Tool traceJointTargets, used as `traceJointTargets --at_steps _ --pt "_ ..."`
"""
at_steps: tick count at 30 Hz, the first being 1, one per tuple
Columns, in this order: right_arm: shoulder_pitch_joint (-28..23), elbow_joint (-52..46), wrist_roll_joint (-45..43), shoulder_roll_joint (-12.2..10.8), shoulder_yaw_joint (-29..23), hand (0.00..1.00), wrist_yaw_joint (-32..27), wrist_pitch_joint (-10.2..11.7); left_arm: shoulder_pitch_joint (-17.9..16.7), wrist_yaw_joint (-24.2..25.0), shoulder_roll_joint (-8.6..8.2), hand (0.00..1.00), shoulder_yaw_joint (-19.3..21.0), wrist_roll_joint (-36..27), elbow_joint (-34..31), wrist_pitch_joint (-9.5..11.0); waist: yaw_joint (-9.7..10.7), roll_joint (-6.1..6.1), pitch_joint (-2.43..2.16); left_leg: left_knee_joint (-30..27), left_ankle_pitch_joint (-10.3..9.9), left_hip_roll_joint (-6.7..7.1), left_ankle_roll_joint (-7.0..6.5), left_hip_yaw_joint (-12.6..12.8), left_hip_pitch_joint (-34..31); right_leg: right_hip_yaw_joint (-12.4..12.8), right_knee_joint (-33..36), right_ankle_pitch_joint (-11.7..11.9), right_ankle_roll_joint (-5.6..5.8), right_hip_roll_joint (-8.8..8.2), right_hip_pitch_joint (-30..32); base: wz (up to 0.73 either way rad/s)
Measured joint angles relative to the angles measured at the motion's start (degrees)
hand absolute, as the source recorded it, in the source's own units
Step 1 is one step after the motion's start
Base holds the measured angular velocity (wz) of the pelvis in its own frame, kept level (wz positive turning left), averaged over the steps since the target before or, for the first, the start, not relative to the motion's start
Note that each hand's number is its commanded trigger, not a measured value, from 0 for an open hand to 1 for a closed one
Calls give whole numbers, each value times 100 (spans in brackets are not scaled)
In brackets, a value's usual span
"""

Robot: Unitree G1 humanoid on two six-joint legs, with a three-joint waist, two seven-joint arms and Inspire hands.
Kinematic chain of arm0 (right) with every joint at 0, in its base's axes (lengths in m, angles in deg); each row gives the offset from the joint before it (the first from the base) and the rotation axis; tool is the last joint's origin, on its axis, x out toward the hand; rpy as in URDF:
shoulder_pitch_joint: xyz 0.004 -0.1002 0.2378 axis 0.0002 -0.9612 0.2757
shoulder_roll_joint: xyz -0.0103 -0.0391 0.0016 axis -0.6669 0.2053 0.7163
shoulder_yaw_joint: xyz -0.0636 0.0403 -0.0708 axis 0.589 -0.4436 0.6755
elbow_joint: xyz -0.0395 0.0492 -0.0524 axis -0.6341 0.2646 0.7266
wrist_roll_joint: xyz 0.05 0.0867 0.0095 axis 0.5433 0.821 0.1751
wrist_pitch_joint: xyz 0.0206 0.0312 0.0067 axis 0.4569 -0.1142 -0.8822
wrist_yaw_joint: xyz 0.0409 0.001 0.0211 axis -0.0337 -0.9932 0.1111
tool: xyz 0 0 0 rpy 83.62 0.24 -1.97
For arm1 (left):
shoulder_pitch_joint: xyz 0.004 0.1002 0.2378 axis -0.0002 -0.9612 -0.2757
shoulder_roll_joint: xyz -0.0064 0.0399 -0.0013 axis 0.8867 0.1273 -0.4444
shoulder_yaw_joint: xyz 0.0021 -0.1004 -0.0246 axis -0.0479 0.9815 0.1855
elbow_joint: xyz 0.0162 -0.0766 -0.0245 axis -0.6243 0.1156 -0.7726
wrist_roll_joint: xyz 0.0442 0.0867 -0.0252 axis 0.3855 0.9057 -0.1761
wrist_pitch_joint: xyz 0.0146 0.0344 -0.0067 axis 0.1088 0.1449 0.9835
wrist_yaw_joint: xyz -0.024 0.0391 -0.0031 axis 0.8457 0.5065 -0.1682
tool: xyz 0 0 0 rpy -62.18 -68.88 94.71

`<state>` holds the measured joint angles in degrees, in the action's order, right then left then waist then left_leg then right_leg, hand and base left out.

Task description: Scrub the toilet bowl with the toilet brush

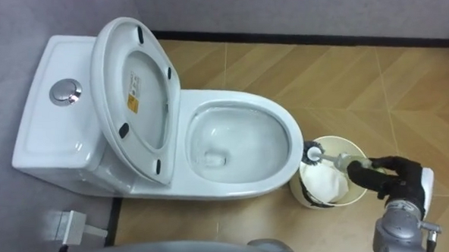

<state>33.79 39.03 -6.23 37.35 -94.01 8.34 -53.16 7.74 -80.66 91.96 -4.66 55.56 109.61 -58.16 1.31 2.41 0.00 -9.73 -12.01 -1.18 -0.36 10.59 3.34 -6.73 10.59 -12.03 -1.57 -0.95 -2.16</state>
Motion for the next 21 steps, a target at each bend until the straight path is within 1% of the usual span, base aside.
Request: traceJointTargets --at_steps 1,2,5,6,10,16,21 --pt "13 44 0 0 -7 54 -4 21 1 0 0 0 6 1 0 1 0 0 0 1 0 0 0 -3 -3 4 -4 0 0 2 -1 0" --pt "34 100 35 0 -19 0 -34 53 2 -4 3 0 8 0 5 12 1 -5 0 1 0 0 0 -8 -14 2 -18 2 2 4 -2 3" --pt "47 259 276 0 -21 0 -214 138 -2 -30 3 0 7 1 14 33 4 -21 -5 1 0 0 0 -34 -23 -63 -104 37 7 5 -84 9" --pt "62 305 356 0 -28 0 -284 146 -2 -37 2 0 8 0 15 34 0 -43 -12 2 0 0 0 -38 -23 -82 -107 37 7 3 -82 11" --pt "195 457 410 -1 -180 0 -524 177 -1 -37 0 0 17 0 14 42 -2 -92 -9 6 0 -1 0 -32 -21 -116 -114 37 7 1 -81 1" --pt "213 509 481 0 -329 0 -912 182 -1 -37 -4 0 17 0 16 47 -1 -147 -3 5 0 5 1 -30 -16 -127 -109 38 5 12 -82 0" --pt "213 514 533 0 -329 0 -1132 187 -2 -37 -4 0 17 -9 17 115 -2 -167 -3 4 0 10 1 -38 -13 -129 -107 38 4 11 -81 0"
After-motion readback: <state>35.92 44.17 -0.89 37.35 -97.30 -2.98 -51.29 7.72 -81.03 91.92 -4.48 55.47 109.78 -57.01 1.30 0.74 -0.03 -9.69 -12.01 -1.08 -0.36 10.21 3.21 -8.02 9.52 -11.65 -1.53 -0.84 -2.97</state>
